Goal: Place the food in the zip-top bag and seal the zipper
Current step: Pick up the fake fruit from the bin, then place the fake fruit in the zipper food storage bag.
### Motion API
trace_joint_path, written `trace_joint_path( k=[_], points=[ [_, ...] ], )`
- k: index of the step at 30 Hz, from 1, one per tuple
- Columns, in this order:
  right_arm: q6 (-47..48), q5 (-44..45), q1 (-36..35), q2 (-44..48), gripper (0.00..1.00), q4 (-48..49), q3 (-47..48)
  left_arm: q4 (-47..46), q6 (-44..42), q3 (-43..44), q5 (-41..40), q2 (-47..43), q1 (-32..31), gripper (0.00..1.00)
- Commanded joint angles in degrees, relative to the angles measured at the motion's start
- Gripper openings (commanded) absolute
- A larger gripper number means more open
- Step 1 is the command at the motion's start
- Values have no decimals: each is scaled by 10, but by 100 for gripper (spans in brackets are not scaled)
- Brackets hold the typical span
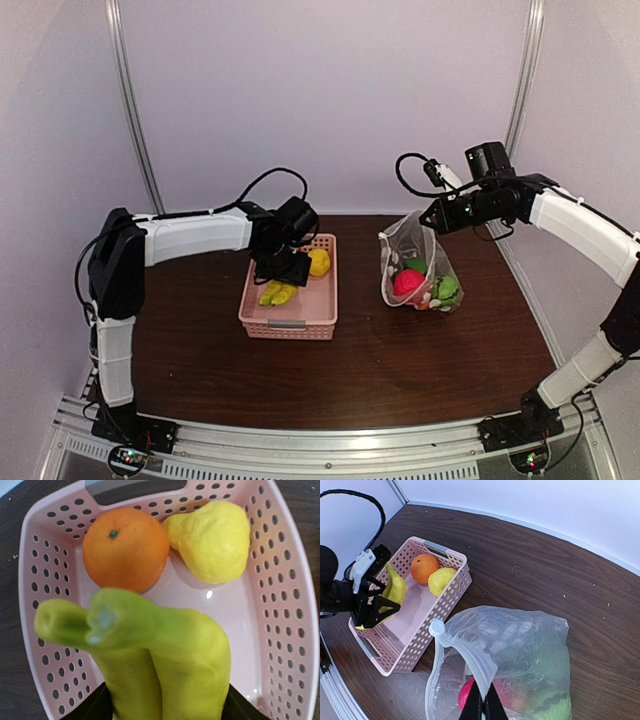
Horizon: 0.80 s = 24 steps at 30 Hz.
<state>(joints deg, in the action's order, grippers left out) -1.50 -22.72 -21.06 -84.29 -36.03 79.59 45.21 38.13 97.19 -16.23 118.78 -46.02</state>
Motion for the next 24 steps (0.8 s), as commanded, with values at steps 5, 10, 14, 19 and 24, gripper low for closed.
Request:
trace_joint_path(
  k=[5, 10, 14, 19, 24],
  points=[
    [1, -3, 3, -8, 0, 15, 4, -76, -68, 43, 93, -104, -58, 48],
    [0, -1, 3, -10, 0, 12, 10, -270, -61, 19, 369, -114, -83, 48],
    [0, 0, 3, -4, 0, 9, 11, -315, -52, 60, 466, -72, -99, 48],
    [3, -1, 3, 3, 0, 8, 9, -336, -16, 97, 531, -11, -109, 48],
    [5, -29, 3, 17, 0, 13, 4, -349, 53, 129, 559, 43, -114, 46]
  ],
)
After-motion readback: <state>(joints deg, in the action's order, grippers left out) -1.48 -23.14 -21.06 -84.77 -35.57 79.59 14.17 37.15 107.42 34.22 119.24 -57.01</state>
